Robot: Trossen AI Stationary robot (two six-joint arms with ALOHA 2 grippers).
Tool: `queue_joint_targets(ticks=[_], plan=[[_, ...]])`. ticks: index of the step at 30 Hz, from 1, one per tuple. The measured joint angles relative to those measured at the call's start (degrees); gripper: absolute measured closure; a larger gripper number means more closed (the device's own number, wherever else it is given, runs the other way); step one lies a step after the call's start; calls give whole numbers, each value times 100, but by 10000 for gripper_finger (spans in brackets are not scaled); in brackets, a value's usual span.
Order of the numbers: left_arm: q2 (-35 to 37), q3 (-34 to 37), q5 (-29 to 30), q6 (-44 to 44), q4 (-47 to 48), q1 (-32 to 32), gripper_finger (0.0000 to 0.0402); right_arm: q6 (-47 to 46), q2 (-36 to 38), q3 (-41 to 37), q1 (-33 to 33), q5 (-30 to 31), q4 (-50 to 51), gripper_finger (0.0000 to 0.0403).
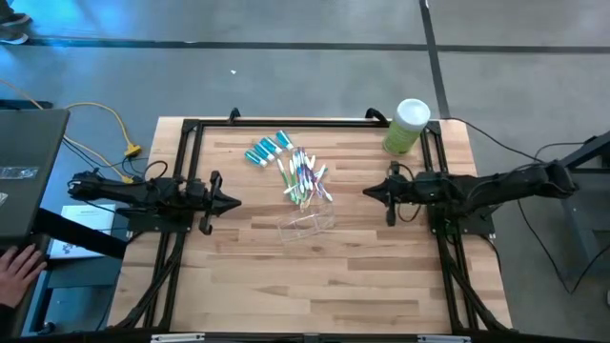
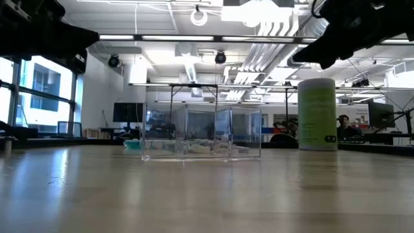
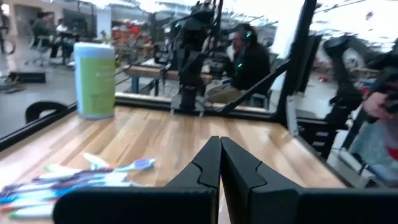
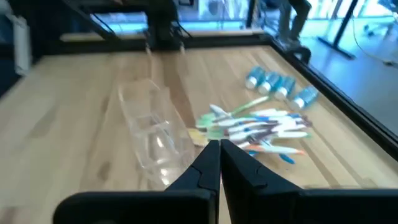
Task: Pick & Place toothbrushing station
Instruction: Put the blue toothbrush into the transparent organizer
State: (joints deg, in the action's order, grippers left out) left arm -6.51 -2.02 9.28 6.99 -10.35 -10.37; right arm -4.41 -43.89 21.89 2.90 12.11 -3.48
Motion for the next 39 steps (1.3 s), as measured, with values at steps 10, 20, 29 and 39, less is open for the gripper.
queue_joint_targets(ticks=[10, 20, 29, 39], plan=[[-838, -2, 1055, 394, -672, 2, 398, -610, -1787, 925, -123, 739, 31, 289], [-1240, -2, 1053, -161, -1199, 2, 398, -953, -3230, 1789, -786, 839, 175, 178], [-1674, -2, 1045, 56, -1198, 0, 398, -943, -4285, 2036, -866, 584, 17, 177], [-2003, -2, 1044, 192, -1203, 0, 398, -950, -4847, 2203, -896, -43, -138, 177]])
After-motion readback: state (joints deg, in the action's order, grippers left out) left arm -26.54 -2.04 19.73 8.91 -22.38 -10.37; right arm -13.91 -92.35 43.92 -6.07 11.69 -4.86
